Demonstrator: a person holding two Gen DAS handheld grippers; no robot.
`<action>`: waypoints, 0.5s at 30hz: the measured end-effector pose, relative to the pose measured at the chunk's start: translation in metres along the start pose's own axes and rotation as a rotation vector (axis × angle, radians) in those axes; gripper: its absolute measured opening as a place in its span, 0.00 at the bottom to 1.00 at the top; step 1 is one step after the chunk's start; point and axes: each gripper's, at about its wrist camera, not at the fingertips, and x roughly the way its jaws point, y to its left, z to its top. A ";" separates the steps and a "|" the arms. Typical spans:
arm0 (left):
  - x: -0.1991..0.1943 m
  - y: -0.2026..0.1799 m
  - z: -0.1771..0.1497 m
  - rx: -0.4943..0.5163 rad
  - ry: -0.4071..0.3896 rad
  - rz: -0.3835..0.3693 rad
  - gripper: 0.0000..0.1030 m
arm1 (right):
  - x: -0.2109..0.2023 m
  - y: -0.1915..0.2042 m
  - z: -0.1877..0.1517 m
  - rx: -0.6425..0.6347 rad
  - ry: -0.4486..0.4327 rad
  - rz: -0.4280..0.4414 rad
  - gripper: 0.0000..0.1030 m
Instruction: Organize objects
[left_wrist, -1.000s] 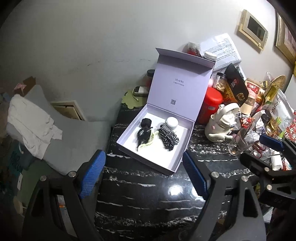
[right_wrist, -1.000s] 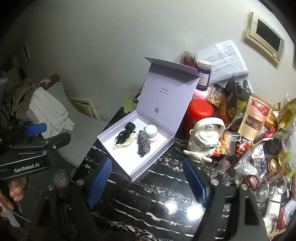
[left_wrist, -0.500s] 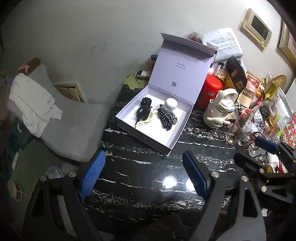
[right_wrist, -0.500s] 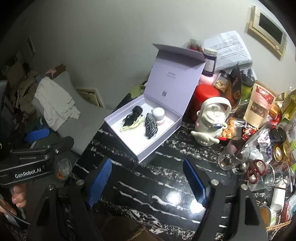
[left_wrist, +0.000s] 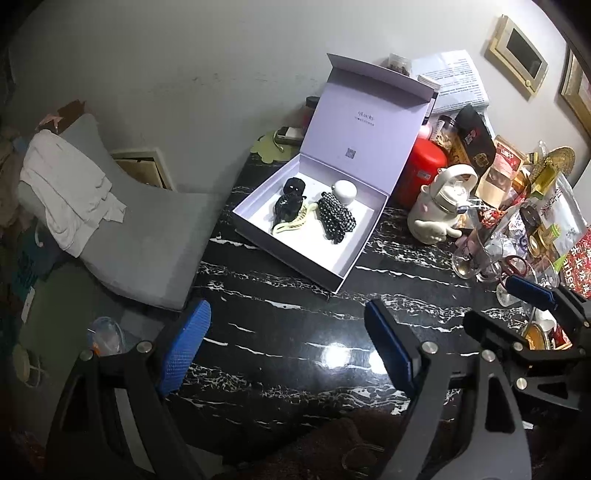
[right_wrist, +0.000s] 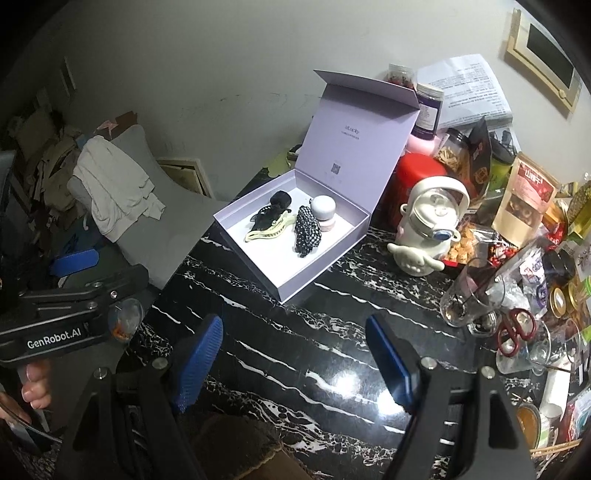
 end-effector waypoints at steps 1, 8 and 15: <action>0.000 0.000 0.000 0.004 -0.001 0.001 0.82 | 0.000 0.000 0.000 0.002 0.002 -0.002 0.78; -0.001 -0.004 0.002 0.015 -0.006 -0.022 0.82 | -0.001 0.000 -0.002 0.004 0.001 -0.009 0.78; 0.000 -0.005 0.004 0.017 -0.008 -0.024 0.82 | 0.000 -0.001 0.000 0.006 -0.001 -0.016 0.78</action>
